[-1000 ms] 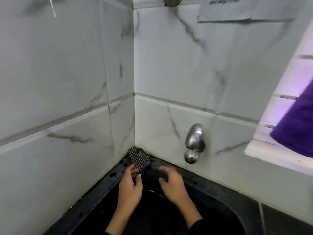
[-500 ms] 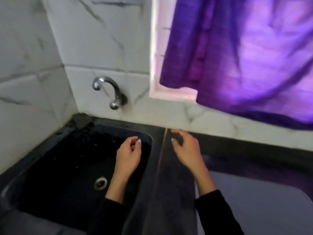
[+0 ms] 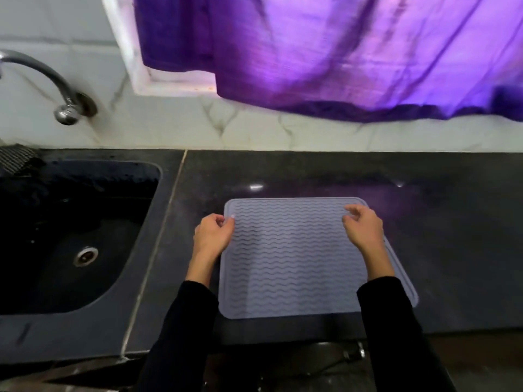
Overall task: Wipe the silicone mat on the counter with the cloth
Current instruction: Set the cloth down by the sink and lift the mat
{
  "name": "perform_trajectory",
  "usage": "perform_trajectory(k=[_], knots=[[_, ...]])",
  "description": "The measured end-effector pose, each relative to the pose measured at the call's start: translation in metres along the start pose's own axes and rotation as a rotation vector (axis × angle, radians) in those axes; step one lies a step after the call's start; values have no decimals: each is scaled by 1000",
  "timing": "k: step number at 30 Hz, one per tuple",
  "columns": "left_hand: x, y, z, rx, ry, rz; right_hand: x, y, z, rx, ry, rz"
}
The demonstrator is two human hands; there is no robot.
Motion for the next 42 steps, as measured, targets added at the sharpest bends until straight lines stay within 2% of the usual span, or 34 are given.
perform_trajectory(k=[4, 10, 20, 26, 29, 34, 42], knots=[[5, 0, 17, -2, 93, -68, -43, 7, -17, -51, -42, 153], [15, 4, 25, -61, 218, -180, -76, 12, -22, -81, -284, 288], [10, 15, 26, -19, 215, -254, -80, 28, -24, -26, -267, 390], [12, 30, 15, 110, 92, -286, -58, 35, -42, -86, -150, 410], [9, 30, 3, 147, -23, -208, -22, 38, -56, -95, -134, 341], [11, 17, -21, 202, -249, -82, 63, 49, -58, -52, -108, 92], [21, -12, -50, 129, -773, -38, 203, 99, 16, 16, -254, -303]])
Point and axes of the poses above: each hand's wrist, its own y-axis towards the middle knuckle, its own z-axis out of the palm, x = y × z, the point moved 3 cm from there along y, towards the middle knuckle, and after that the axes turned 10 degrees about x, right-handed, at the moved point
